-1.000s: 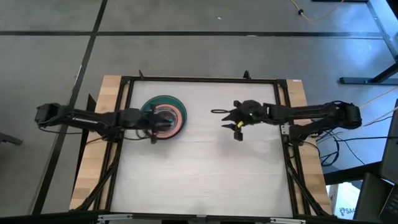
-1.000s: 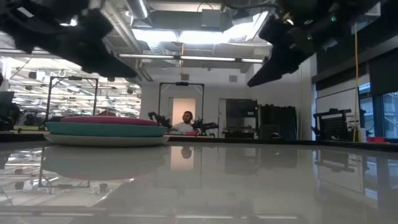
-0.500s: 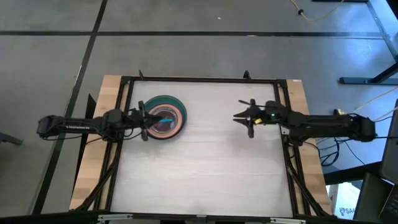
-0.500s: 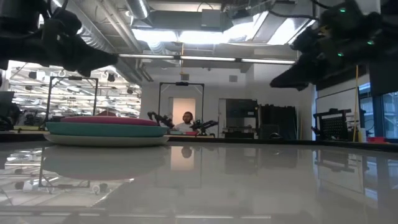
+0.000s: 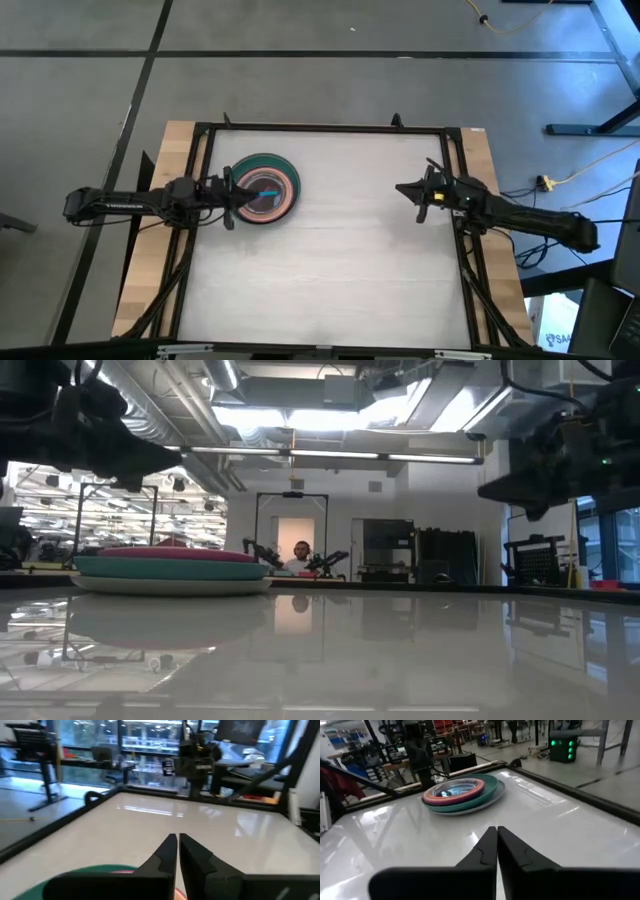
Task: Stack plastic plates
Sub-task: Return to Home Position
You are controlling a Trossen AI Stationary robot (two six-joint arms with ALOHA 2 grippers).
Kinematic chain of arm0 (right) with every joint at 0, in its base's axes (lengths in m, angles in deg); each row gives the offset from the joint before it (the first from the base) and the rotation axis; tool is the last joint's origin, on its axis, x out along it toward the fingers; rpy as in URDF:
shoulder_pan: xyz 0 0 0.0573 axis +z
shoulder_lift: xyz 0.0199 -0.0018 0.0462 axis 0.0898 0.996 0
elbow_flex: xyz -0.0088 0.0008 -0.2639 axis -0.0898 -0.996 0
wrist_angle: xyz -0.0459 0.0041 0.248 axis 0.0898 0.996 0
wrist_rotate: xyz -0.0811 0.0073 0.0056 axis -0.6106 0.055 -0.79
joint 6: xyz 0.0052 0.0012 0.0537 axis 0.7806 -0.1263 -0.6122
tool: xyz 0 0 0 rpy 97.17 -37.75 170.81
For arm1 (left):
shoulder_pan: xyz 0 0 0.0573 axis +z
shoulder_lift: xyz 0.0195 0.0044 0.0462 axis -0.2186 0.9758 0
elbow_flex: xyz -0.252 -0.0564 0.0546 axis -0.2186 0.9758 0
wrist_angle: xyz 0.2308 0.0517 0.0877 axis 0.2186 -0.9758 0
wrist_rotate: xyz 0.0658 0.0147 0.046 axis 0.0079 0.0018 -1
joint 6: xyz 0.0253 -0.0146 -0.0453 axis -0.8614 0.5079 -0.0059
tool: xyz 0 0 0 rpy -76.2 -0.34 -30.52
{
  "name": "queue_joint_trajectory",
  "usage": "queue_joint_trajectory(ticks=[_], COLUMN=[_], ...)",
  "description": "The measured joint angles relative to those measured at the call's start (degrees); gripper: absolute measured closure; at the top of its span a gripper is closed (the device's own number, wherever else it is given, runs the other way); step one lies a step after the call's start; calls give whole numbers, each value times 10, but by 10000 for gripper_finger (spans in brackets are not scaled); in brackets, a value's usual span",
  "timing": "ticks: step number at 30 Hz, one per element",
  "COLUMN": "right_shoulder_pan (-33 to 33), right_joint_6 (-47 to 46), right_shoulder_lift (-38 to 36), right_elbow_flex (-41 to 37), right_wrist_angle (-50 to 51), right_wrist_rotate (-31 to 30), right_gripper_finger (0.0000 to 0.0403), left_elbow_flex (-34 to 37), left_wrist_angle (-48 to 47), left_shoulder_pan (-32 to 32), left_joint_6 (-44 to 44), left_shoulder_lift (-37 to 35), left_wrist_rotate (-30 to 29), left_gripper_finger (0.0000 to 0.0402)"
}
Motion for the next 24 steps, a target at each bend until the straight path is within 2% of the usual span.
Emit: queue_joint_trajectory(ticks=[6,11,16,24], right_shoulder_pan=[27,47,57,56], right_joint_6=[-10,0,-4,-14], right_shoulder_lift=[-93,-138,-142,-128], right_elbow_flex=[1,1,1,1], right_wrist_angle=[101,105,105,106], right_wrist_rotate=[-48,-29,-29,-29], right_gripper_finger=[400,399,398,397], left_elbow_flex=[0,0,0,0], left_wrist_angle=[-11,-84,-109,-110], left_shoulder_pan=[-21,-44,-77,-94], left_joint_6=[-2,6,7,6], left_shoulder_lift=[-16,-70,-138,-106], left_wrist_rotate=[21,11,19,16], left_gripper_finger=[390,390,390,390])
